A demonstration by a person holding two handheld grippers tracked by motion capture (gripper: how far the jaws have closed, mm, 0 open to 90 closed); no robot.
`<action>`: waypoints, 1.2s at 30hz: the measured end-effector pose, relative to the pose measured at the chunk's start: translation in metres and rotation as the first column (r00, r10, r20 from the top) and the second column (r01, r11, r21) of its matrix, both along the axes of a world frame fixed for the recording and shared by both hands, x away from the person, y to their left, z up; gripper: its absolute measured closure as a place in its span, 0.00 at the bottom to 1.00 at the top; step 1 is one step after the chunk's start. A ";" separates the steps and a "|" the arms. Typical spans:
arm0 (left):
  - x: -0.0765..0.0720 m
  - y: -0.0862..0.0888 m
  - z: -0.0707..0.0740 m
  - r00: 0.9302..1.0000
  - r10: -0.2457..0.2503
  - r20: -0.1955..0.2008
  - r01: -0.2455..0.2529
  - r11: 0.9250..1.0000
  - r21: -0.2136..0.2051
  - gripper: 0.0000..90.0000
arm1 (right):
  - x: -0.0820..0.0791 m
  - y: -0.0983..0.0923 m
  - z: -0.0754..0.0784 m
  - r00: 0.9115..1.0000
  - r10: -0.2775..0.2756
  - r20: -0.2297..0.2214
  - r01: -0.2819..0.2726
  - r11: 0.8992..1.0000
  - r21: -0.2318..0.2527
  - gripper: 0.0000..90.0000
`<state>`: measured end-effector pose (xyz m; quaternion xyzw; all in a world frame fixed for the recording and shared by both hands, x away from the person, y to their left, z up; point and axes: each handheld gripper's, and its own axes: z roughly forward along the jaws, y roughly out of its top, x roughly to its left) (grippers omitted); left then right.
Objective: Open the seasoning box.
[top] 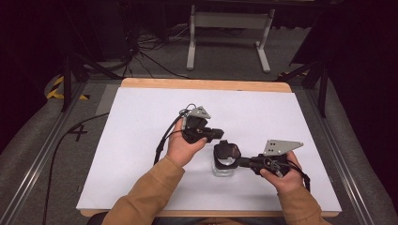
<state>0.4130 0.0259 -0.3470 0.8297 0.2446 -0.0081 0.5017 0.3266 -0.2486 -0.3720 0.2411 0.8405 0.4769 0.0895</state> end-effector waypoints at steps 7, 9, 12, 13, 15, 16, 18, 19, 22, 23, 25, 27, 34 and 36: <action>-0.018 0.016 0.018 1.000 -0.017 0.014 0.017 1.000 -0.009 0.98 | 0.005 0.001 0.007 1.000 0.014 0.025 -0.014 1.000 0.009 1.00; -0.024 0.018 0.022 0.999 -0.034 0.018 0.034 0.999 0.000 0.98 | 0.006 0.002 0.009 1.000 0.013 0.029 -0.014 1.000 0.013 1.00; -0.032 0.019 0.026 0.999 -0.052 0.015 0.051 0.999 0.016 0.98 | 0.009 0.003 0.012 0.999 0.016 0.035 -0.016 1.000 0.019 1.00; -0.033 0.019 0.027 0.998 -0.055 0.019 0.054 0.998 0.024 0.98 | 0.010 0.003 0.012 0.999 0.016 0.037 -0.017 1.000 0.020 1.00; -0.036 0.019 0.027 0.998 -0.063 0.018 0.063 0.998 0.028 0.98 | 0.011 0.003 0.013 0.999 0.017 0.039 -0.017 1.000 0.022 1.00; -0.038 0.019 0.028 0.997 -0.070 0.016 0.070 0.997 0.038 0.98 | 0.012 0.004 0.014 0.999 0.014 0.042 -0.015 1.000 0.023 1.00; -0.042 0.018 0.028 0.996 -0.089 0.015 0.088 0.995 0.048 0.98 | 0.014 0.005 0.015 0.998 0.011 0.055 -0.013 0.999 0.029 1.00; -0.043 0.017 0.028 0.995 -0.094 0.019 0.093 0.994 0.053 0.97 | 0.014 0.005 0.016 0.998 0.011 0.058 -0.013 0.999 0.035 1.00; -0.046 0.015 0.026 0.993 -0.114 0.015 0.113 0.991 0.073 0.97 | 0.016 0.006 0.017 0.998 0.009 0.064 -0.011 0.999 0.046 1.00; -0.047 0.015 0.026 0.993 -0.119 0.009 0.118 0.989 0.084 0.97 | 0.017 0.007 0.018 0.998 0.007 0.066 -0.011 0.999 0.048 1.00; -0.048 0.013 0.024 0.993 -0.120 -0.001 0.120 0.989 0.088 0.97 | 0.018 0.007 0.019 0.998 0.002 0.069 -0.006 0.999 0.053 1.00; -0.049 0.011 0.021 0.991 -0.134 -0.003 0.134 0.985 0.105 0.97 | 0.020 0.007 0.019 0.998 -0.002 0.070 -0.002 0.998 0.060 1.00; -0.052 0.000 0.011 0.983 -0.184 -0.001 0.182 0.974 0.137 0.95 | 0.024 0.009 0.018 0.997 -0.007 0.074 0.001 0.997 0.083 1.00; -0.051 -0.002 0.005 0.980 -0.200 -0.015 0.200 0.971 0.129 0.93 | 0.024 0.008 0.018 0.997 -0.012 0.073 0.005 0.996 0.086 1.00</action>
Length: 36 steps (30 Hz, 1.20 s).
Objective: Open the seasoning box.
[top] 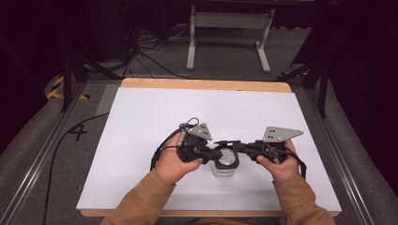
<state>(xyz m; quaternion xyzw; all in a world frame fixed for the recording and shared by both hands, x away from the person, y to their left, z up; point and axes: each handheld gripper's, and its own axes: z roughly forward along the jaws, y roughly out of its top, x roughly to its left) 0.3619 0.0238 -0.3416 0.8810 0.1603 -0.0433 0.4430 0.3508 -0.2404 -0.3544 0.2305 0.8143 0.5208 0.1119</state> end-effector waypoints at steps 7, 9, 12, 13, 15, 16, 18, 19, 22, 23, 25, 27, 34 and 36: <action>0.005 -0.005 -0.015 1.000 -0.009 -0.025 0.009 1.000 0.014 0.95 | 0.003 -0.001 -0.004 1.000 -0.011 0.002 0.011 1.000 0.003 1.00; 0.006 -0.007 -0.019 1.000 -0.006 -0.030 0.006 1.000 0.018 0.96 | 0.004 -0.001 -0.004 1.000 -0.014 0.001 0.014 1.000 0.005 1.00; 0.007 -0.009 -0.023 0.999 -0.004 -0.036 0.005 1.000 0.018 0.96 | 0.006 -0.002 -0.005 1.000 -0.016 0.003 0.016 1.000 0.016 1.00; 0.007 -0.009 -0.025 0.999 -0.004 -0.040 0.004 1.000 0.017 0.96 | 0.007 -0.002 -0.005 1.000 -0.017 0.004 0.017 1.000 0.017 1.00; 0.006 -0.009 -0.029 1.000 0.002 -0.026 -0.002 1.000 0.010 0.95 | 0.008 -0.002 -0.005 1.000 -0.021 0.007 0.021 1.000 0.021 1.00; 0.005 -0.009 -0.031 1.000 0.010 -0.019 -0.010 1.000 0.011 0.94 | 0.010 -0.002 -0.005 1.000 -0.024 0.011 0.023 0.999 0.022 1.00; 0.005 -0.008 -0.034 1.000 0.025 0.009 -0.025 1.000 0.004 0.94 | 0.012 -0.001 -0.004 0.999 -0.029 0.016 0.028 0.999 0.023 1.00; 0.004 -0.008 -0.036 0.999 0.033 0.016 -0.033 0.999 0.000 0.94 | 0.013 -0.001 -0.005 0.999 -0.030 0.014 0.030 0.999 0.027 1.00; 0.003 -0.007 -0.039 0.998 0.050 0.024 -0.050 0.998 -0.026 0.94 | 0.016 0.001 -0.007 0.999 -0.042 0.017 0.041 0.999 0.020 1.00; 0.002 -0.006 -0.040 0.998 0.054 0.023 -0.053 0.998 -0.025 0.94 | 0.017 0.001 -0.008 0.999 -0.046 0.022 0.046 0.999 0.016 1.00; 0.001 -0.005 -0.041 0.998 0.064 0.024 -0.063 0.997 -0.040 0.95 | 0.020 0.001 -0.008 0.998 -0.051 0.028 0.051 0.998 0.027 1.00; 0.000 -0.004 -0.043 0.997 0.078 0.023 -0.077 0.996 -0.054 0.95 | 0.023 0.001 -0.009 0.998 -0.060 0.034 0.059 0.998 0.033 1.00; -0.003 -0.002 -0.046 0.994 0.108 0.018 -0.107 0.991 -0.075 0.97 | 0.031 0.002 -0.014 0.994 -0.098 0.048 0.095 0.994 0.059 1.00; -0.003 -0.001 -0.046 0.994 0.108 0.022 -0.106 0.991 -0.075 0.98 | 0.033 0.004 -0.017 0.993 -0.106 0.058 0.103 0.993 0.061 1.00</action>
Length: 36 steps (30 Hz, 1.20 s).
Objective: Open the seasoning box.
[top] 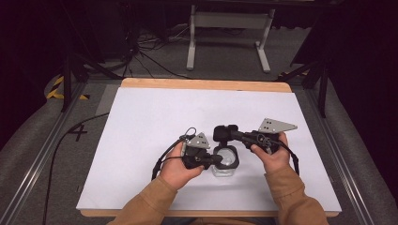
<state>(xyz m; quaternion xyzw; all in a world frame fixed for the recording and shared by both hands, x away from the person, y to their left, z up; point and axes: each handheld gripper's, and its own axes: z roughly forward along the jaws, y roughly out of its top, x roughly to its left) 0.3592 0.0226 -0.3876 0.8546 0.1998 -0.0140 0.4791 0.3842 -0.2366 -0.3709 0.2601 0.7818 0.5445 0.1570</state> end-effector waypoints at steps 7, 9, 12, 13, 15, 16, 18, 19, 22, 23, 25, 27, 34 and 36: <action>-0.001 -0.001 0.001 1.000 0.014 -0.009 -0.014 1.000 0.005 0.98 | 0.003 0.003 -0.005 0.999 -0.036 0.017 0.036 0.999 0.016 1.00; -0.002 -0.001 0.001 1.000 0.015 -0.009 -0.015 1.000 0.005 0.98 | 0.003 0.003 -0.005 0.999 -0.040 0.017 0.040 0.999 0.018 1.00; -0.002 0.000 0.003 1.000 0.017 0.000 -0.017 1.000 0.019 0.97 | 0.002 0.003 -0.004 0.999 -0.038 0.010 0.038 0.999 0.011 0.99; -0.003 0.001 0.004 1.000 0.024 0.010 -0.025 0.999 0.026 0.94 | 0.001 0.002 -0.003 0.999 -0.039 0.005 0.039 0.999 0.008 0.97; -0.001 0.003 0.006 0.999 0.029 0.023 -0.029 0.999 0.034 0.91 | -0.001 0.000 -0.001 0.999 -0.038 -0.007 0.038 0.999 0.002 0.97; 0.000 0.006 0.008 0.999 0.032 0.026 -0.033 0.999 0.029 0.90 | -0.002 -0.002 0.001 0.999 -0.039 -0.012 0.039 0.999 0.006 0.96; 0.001 0.011 0.013 0.998 0.050 0.025 -0.050 0.999 -0.001 0.89 | -0.004 -0.006 0.004 0.999 -0.042 -0.014 0.042 0.999 0.009 0.95; 0.001 0.013 0.015 0.998 0.060 0.031 -0.059 0.998 -0.007 0.88 | -0.004 -0.009 0.006 0.999 -0.045 -0.013 0.045 0.999 0.009 0.94; 0.004 0.026 0.022 0.994 0.100 0.045 -0.099 0.995 -0.011 0.86 | -0.006 -0.015 0.012 0.997 -0.071 -0.005 0.071 0.997 -0.002 0.91; 0.005 0.030 0.024 0.992 0.113 0.051 -0.112 0.994 -0.017 0.85 | -0.006 -0.017 0.013 0.997 -0.074 -0.007 0.074 0.997 -0.002 0.90; 0.007 0.038 0.027 0.989 0.138 0.055 -0.137 0.990 -0.016 0.84 | -0.007 -0.020 0.016 0.996 -0.088 -0.004 0.088 0.996 -0.010 0.87; 0.010 0.045 0.029 0.984 0.164 0.063 -0.164 0.986 -0.009 0.81 | -0.007 -0.023 0.018 0.995 -0.103 -0.009 0.103 0.994 -0.025 0.84; 0.023 0.077 0.035 0.960 0.271 0.072 -0.272 0.962 0.007 0.74 | -0.004 -0.039 0.019 0.981 -0.192 -0.029 0.188 0.977 -0.103 0.73; 0.028 0.084 0.035 0.956 0.286 0.064 -0.287 0.958 0.005 0.73 | -0.003 -0.045 0.018 0.976 -0.212 -0.044 0.206 0.972 -0.111 0.70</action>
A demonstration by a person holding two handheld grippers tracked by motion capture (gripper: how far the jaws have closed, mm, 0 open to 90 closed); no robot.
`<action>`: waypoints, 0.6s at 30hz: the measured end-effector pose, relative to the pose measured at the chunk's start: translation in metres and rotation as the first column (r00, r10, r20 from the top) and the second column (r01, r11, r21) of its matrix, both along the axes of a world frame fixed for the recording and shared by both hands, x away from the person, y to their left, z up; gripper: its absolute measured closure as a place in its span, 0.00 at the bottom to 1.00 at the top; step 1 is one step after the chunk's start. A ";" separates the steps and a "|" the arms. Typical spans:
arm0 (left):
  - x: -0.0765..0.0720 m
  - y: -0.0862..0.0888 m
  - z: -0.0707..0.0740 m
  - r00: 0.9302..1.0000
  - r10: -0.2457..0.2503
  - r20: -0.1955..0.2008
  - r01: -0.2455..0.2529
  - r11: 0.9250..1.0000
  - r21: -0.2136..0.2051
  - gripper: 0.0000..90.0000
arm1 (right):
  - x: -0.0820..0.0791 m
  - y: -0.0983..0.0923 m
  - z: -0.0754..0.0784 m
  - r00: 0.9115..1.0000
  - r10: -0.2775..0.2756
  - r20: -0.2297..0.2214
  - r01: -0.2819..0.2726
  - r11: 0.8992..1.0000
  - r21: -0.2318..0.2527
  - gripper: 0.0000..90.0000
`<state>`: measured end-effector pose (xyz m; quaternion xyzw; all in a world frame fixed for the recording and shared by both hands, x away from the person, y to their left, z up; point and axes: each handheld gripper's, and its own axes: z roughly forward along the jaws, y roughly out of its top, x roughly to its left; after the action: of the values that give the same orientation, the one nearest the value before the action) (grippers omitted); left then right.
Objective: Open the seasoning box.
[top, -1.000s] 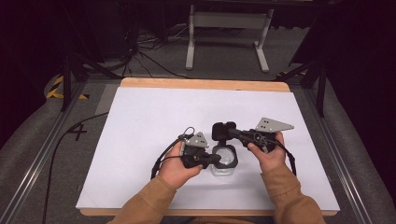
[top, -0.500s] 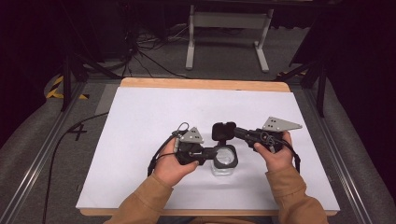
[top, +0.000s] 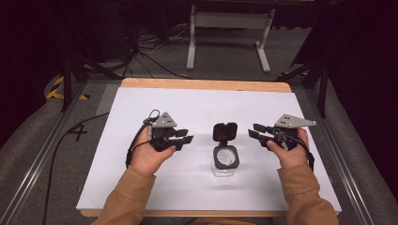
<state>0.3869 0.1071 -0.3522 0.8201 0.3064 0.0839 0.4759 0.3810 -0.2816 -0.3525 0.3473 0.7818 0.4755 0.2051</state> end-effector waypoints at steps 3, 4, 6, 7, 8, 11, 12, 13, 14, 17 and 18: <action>0.007 0.009 -0.003 1.000 0.031 0.004 -0.031 0.999 0.014 0.70 | 0.001 -0.010 -0.001 0.999 -0.034 -0.020 0.033 0.999 -0.010 0.66; 0.009 0.011 -0.004 0.999 0.038 -0.010 -0.037 0.999 0.022 0.68 | 0.002 -0.016 -0.001 0.998 -0.062 -0.028 0.061 0.998 -0.023 0.64; 0.014 0.015 -0.008 0.998 0.055 -0.020 -0.055 0.998 0.032 0.66 | 0.005 -0.023 -0.004 0.994 -0.095 -0.050 0.093 0.995 -0.040 0.62; 0.017 0.017 -0.010 0.998 0.063 -0.013 -0.062 0.997 0.036 0.65 | 0.006 -0.028 -0.006 0.992 -0.112 -0.066 0.109 0.993 -0.041 0.60; 0.020 0.019 -0.012 0.998 0.064 -0.017 -0.063 0.997 0.038 0.64 | 0.007 -0.032 -0.008 0.989 -0.125 -0.082 0.122 0.992 -0.041 0.59; 0.027 0.023 -0.020 0.995 0.091 -0.028 -0.089 0.995 0.047 0.60 | 0.010 -0.040 -0.014 0.982 -0.160 -0.102 0.156 0.987 -0.047 0.56; 0.030 0.025 -0.023 0.995 0.093 -0.019 -0.092 0.994 0.064 0.58 | 0.012 -0.044 -0.017 0.979 -0.172 -0.111 0.167 0.985 -0.051 0.55; 0.031 0.026 -0.025 0.994 0.102 -0.028 -0.100 0.993 0.066 0.58 | 0.013 -0.046 -0.020 0.977 -0.179 -0.120 0.174 0.983 -0.048 0.54; 0.033 0.028 -0.027 0.994 0.102 -0.029 -0.100 0.993 0.064 0.57 | 0.014 -0.048 -0.021 0.975 -0.184 -0.123 0.179 0.983 -0.051 0.53; 0.039 0.032 -0.036 0.991 0.124 -0.045 -0.121 0.991 0.064 0.55 | 0.019 -0.054 -0.029 0.966 -0.216 -0.139 0.207 0.975 -0.077 0.50; 0.040 0.032 -0.038 0.990 0.129 -0.062 -0.124 0.990 0.072 0.54 | 0.021 -0.057 -0.033 0.962 -0.227 -0.152 0.214 0.972 -0.094 0.49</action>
<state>0.4265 0.1396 -0.3907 0.8171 0.3704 0.0971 0.4309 0.4022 -0.3384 -0.3855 0.4615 0.7699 0.3896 0.2061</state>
